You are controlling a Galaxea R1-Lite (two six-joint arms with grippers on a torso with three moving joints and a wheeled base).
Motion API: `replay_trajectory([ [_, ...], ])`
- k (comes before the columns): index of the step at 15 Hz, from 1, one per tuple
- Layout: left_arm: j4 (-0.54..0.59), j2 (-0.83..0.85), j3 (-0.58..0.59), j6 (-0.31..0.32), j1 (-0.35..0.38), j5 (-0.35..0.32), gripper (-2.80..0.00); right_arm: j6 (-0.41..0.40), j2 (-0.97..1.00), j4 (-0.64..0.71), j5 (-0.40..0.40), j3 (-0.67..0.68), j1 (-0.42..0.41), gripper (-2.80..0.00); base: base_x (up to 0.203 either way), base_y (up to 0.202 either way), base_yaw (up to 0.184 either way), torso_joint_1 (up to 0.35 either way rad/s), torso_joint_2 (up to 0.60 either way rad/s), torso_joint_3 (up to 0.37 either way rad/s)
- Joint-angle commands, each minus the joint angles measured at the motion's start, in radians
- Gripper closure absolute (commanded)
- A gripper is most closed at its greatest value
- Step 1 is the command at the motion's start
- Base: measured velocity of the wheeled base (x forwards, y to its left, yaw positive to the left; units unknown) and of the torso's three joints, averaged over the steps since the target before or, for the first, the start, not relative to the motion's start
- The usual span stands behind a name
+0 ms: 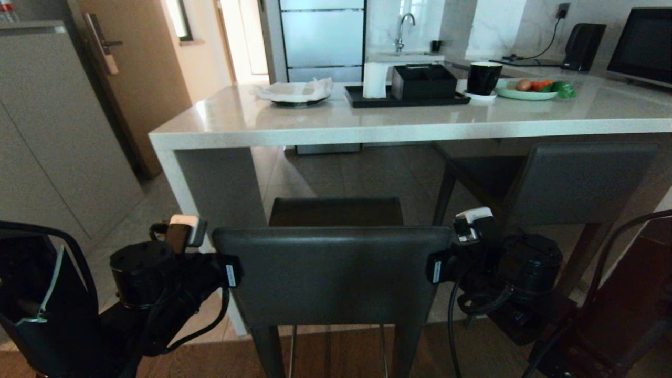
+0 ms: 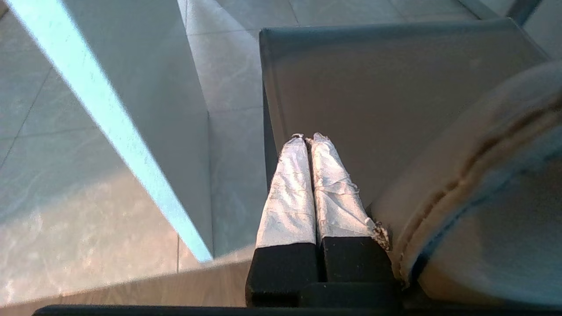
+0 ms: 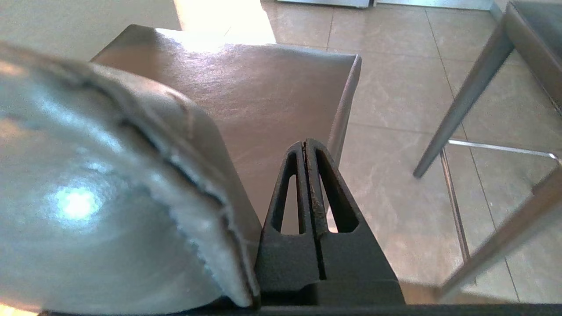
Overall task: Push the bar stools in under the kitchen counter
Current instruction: Push the gray chair back under the dining table
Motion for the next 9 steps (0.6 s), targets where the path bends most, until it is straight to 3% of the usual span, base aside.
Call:
replay_trajectory([
  [1,-0.008,0.0,0.002,-0.001,-0.001,0.001,0.0,0.0,-0.001,-0.01,-0.001,0.001,0.001,0.0,0.19,0.0,0.003,0.007,0.0,0.006],
  [9,-0.01,0.0,0.005,-0.002,0.0,0.001,0.0,0.0,0.0,-0.012,-0.018,0.0,0.001,0.0,0.191,0.0,0.0,0.0,0.0,0.002],
])
